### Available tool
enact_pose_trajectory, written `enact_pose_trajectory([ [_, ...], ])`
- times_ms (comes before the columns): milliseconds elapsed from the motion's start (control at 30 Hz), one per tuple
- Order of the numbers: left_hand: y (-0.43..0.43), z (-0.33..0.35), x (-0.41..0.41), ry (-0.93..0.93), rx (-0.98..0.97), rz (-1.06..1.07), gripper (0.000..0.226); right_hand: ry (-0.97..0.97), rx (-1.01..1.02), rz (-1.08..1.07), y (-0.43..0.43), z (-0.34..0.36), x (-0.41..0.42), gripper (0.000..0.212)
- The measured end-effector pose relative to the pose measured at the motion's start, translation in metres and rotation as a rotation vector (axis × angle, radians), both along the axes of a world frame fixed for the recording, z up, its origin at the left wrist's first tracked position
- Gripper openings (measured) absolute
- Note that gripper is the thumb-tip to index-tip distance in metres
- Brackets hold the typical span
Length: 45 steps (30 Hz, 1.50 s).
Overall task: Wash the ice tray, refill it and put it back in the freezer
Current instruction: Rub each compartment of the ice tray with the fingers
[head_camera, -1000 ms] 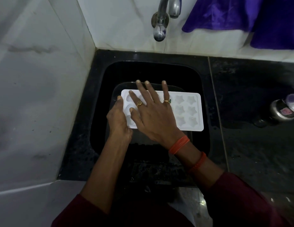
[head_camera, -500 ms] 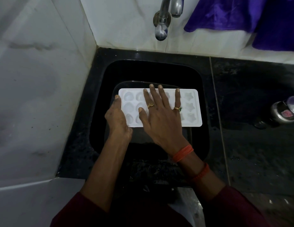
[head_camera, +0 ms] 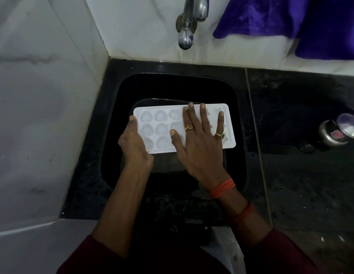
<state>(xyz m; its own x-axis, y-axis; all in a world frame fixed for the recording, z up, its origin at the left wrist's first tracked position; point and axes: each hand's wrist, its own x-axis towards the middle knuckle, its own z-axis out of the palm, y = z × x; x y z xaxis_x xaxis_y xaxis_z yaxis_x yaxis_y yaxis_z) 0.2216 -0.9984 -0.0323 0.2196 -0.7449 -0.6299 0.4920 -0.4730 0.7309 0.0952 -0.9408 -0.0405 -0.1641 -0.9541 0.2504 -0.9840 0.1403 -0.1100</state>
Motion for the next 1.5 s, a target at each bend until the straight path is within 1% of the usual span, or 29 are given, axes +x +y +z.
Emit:
enact_pose_trajectory([
  [133,-0.003,-0.002,0.004,0.008,-0.004,0.002,0.034,0.048,-0.018,-0.036,0.001,0.0,-0.025,0.069],
  [267,-0.006,-0.002,0.006,0.011,0.0,0.01,0.035,0.079,0.039,-0.121,0.004,-0.002,-0.05,0.072],
  [400,-0.006,-0.003,0.007,0.01,0.007,0.001,0.036,0.046,0.066,-0.111,0.007,-0.005,-0.044,0.077],
  [633,-0.01,-0.003,0.012,0.01,0.001,0.014,0.033,0.043,0.086,-0.106,0.017,0.0,-0.054,0.073],
  [933,-0.014,-0.006,0.016,0.015,-0.002,0.036,0.033,-0.045,0.148,-0.04,0.061,-0.012,-0.019,0.079],
  [1100,-0.01,-0.009,0.012,0.021,0.0,0.023,0.036,-0.113,0.133,0.047,0.067,-0.007,0.015,0.079],
  [1167,-0.009,-0.009,0.014,0.032,0.009,0.028,0.036,-0.094,0.129,0.047,0.067,-0.005,0.012,0.076],
  [1300,-0.01,-0.01,0.021,0.04,-0.004,0.046,0.035,-0.025,0.156,-0.032,0.068,-0.002,-0.014,0.073],
  [1400,-0.009,-0.008,0.021,0.048,-0.007,0.045,0.034,-0.065,0.143,-0.029,0.065,-0.002,-0.01,0.076],
  [1500,-0.008,-0.007,0.015,0.052,-0.015,0.047,0.036,-0.112,0.133,0.054,0.061,-0.002,0.016,0.08],
])
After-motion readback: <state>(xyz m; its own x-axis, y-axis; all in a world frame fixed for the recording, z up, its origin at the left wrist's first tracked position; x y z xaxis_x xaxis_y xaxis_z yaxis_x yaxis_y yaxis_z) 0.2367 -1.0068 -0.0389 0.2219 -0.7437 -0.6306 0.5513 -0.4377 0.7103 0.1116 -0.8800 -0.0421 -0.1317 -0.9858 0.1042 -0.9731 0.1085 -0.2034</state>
